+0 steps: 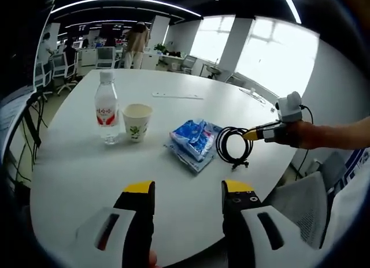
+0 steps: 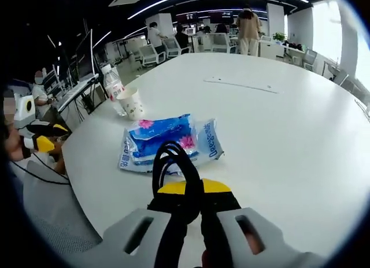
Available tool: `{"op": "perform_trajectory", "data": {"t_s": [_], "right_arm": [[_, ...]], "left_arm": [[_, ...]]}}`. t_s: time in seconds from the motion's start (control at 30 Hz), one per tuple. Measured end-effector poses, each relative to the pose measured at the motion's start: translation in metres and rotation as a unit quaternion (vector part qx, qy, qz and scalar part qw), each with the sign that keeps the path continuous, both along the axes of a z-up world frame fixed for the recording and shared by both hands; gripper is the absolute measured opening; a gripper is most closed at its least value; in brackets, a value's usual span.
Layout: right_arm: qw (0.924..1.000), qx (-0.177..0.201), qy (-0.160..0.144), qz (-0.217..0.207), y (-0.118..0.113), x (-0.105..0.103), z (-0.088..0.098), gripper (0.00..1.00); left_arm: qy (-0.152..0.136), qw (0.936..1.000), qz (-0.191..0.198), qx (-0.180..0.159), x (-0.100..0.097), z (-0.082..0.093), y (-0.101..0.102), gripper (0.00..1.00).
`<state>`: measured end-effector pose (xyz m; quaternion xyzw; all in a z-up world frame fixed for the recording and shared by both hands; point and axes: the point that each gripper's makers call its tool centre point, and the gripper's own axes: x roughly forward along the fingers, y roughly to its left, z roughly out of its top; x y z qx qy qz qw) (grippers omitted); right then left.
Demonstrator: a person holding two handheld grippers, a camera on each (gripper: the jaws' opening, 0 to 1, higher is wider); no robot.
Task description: Arrange the tabletop items into an orderly group along one side of the table until the central work area is clear of visible clutter.
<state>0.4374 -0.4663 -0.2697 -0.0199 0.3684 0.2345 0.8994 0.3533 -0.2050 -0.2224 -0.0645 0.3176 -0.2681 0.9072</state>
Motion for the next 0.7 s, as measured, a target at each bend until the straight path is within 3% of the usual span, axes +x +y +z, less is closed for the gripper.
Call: {"op": "perform_trajectory", "data": {"t_s": [0.7], "right_arm": [[0.9969,0.007,-0.010,-0.077,-0.064,-0.004,0.011,0.04]], "left_arm": [[0.003,0.9998,-0.017,0.005,0.000,0.000,-0.009,0.45]]}}
